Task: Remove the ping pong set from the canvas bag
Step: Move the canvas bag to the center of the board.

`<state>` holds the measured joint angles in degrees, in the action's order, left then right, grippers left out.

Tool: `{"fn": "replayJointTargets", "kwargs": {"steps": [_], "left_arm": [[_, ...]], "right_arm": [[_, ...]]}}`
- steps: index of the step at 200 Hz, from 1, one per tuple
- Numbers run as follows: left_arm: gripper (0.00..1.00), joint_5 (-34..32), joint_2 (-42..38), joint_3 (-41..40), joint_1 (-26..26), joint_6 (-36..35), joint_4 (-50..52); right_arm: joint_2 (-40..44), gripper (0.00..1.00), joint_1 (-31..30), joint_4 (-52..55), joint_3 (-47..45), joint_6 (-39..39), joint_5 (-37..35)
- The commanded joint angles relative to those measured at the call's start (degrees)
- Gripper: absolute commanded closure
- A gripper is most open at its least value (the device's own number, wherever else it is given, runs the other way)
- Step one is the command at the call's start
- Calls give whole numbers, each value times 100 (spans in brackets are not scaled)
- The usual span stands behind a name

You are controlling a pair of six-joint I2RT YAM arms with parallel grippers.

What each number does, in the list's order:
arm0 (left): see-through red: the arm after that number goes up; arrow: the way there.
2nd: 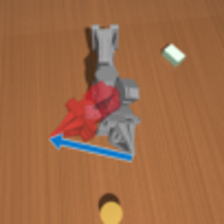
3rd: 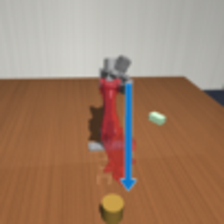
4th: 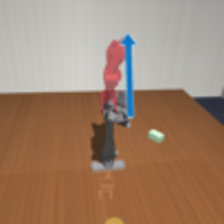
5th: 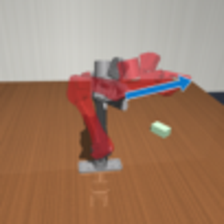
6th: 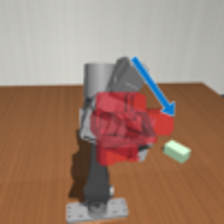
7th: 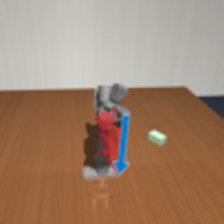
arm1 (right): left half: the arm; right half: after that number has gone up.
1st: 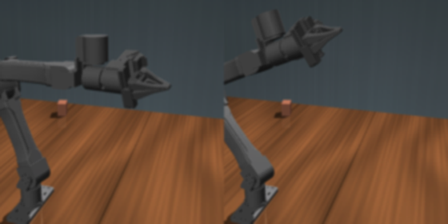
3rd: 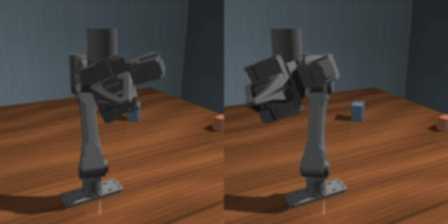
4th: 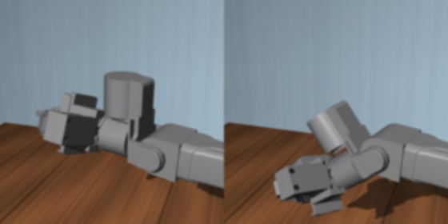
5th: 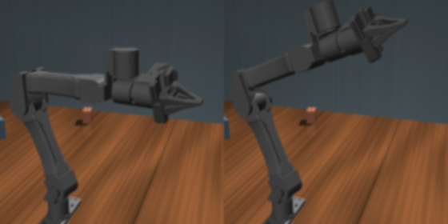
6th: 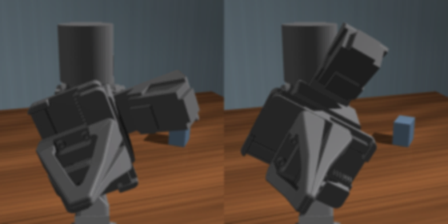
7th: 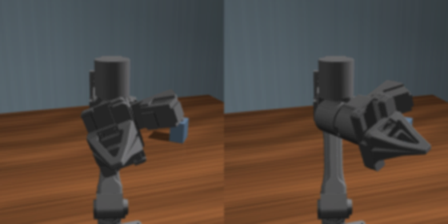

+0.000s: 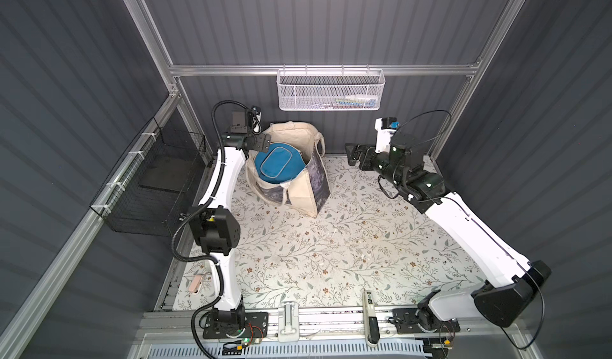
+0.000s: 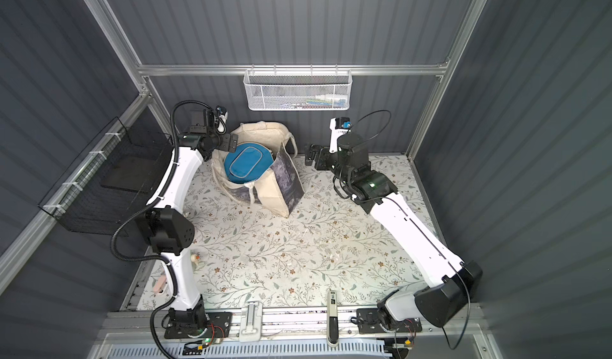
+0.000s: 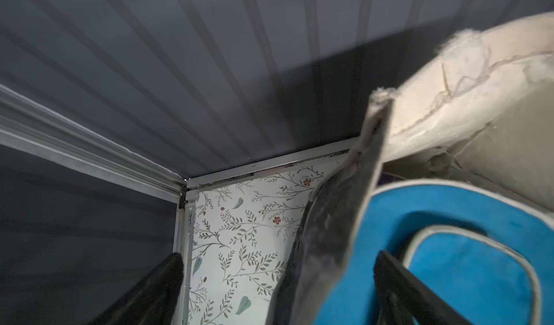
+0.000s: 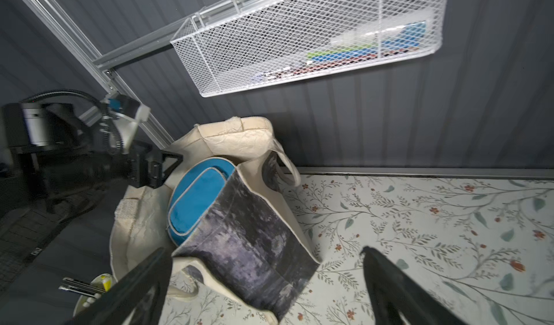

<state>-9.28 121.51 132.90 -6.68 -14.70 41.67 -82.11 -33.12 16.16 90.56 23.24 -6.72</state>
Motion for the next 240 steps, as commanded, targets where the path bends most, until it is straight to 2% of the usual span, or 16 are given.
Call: {"fn": "replayJointTargets", "kwargs": {"steps": [1, 38, 66, 74, 85, 111, 128, 141, 150, 163, 190, 201, 229, 240], "left_arm": [[0, 130, 269, 952, 96, -400, 1158], [1, 161, 93, 422, 124, -388, 884], [16, 352, 84, 397, 131, -335, 915], [22, 420, 75, 401, 132, -311, 930], [37, 511, 36, 388, 132, -291, 931], [72, 558, -93, 303, 123, -249, 905], [88, 581, -229, 181, 123, -238, 863], [100, 576, -353, 56, 123, -220, 803], [100, 584, -429, -26, 123, -188, 756], [100, 621, -541, -105, 123, -130, 716], [100, 755, -726, -233, 125, -20, 637], [100, 810, -788, -263, 123, 10, 631], [100, 908, -925, -356, 114, 46, 605], [100, 950, -995, -426, 112, 78, 592]], "right_arm": [[-422, 1, -247, 215, 553, 480, 48], [-1605, 1, -532, 466, 1607, 751, -71], [-2577, 1, -703, 1045, 2845, 746, -143], [-2819, 1, -744, 1225, 3136, 760, -185], [-3096, 1, -773, 1449, 3442, 813, -263], [-3192, 2, -824, 1462, 3196, 912, -622], [-3127, 11, -821, 1312, 2887, 894, -703], [-3153, 28, -814, 1370, 2874, 850, -725], [-3189, 37, -808, 1393, 2875, 825, -697], [-3256, 41, -779, 1457, 2916, 809, -634], [-3365, 61, -665, 1547, 2948, 840, -406], [-3372, 65, -631, 1543, 2928, 828, -363], [-3328, 89, -565, 1557, 2918, 760, -240], [-3299, 95, -536, 1557, 2906, 731, -196]]}}
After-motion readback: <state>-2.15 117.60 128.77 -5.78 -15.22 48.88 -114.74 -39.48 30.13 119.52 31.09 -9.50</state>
